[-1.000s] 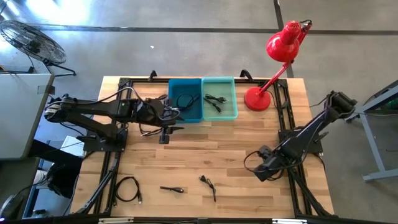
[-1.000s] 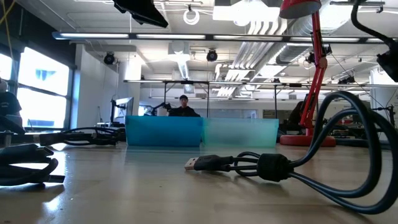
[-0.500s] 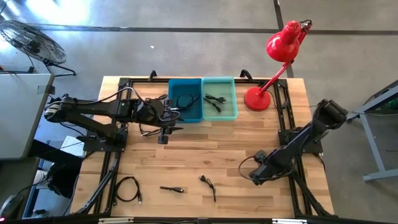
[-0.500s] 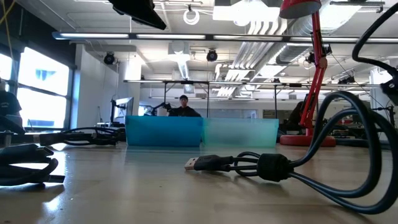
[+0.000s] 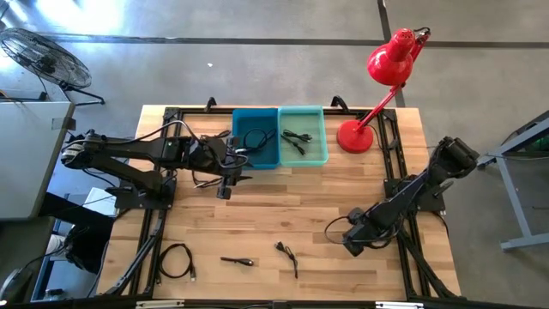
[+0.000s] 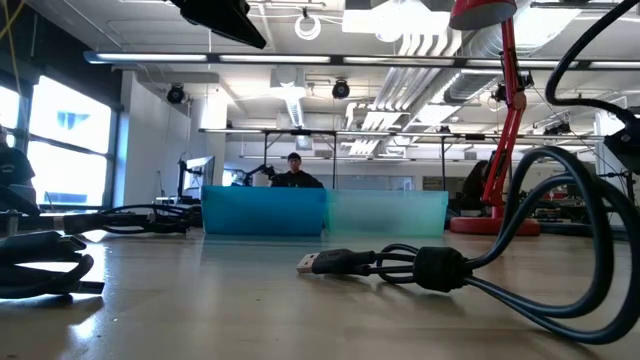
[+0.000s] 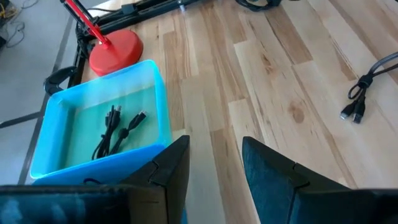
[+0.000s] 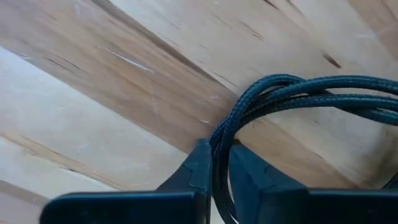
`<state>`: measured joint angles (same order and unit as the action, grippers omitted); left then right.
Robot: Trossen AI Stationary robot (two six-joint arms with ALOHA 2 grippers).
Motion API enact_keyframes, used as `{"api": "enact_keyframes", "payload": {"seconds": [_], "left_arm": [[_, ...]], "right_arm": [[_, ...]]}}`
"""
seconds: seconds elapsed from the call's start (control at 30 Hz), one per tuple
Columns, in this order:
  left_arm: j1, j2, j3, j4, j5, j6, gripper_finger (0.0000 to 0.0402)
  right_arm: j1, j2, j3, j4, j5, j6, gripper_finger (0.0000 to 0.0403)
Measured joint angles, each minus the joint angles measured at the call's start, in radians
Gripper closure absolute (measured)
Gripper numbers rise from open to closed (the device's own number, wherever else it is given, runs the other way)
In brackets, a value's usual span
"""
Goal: Pick & Place USB Port
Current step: Put the black HDMI cable into the blue bin
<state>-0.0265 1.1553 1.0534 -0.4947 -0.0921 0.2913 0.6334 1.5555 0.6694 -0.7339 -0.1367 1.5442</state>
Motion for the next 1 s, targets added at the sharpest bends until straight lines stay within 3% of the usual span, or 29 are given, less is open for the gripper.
{"api": "enact_keyframes", "payload": {"seconds": [0.2,0.3,0.6,0.8,1.0], "left_arm": [[0.0,0.0,0.0,-0.003,0.001,0.0,0.0257],[0.0,0.0,0.0,0.003,0.004,0.0,0.0257],[0.0,0.0,0.0,0.135,0.059,0.11,0.0257],[0.0,0.0,0.0,0.268,0.069,0.168,0.0257],[0.0,0.008,0.0,0.406,0.11,0.275,0.0257]], "right_arm": [[-0.053,-0.01,0.007,-0.009,-0.012,-0.104,0.0383],[-0.073,-0.054,0.026,-0.006,0.109,-0.147,0.0402],[-0.14,-0.315,0.115,-0.062,0.37,-0.283,0.0401],[-0.168,-0.455,0.228,-0.005,0.524,-0.518,0.0401],[-0.204,-0.501,0.357,0.126,0.568,-0.802,0.0402]]}}
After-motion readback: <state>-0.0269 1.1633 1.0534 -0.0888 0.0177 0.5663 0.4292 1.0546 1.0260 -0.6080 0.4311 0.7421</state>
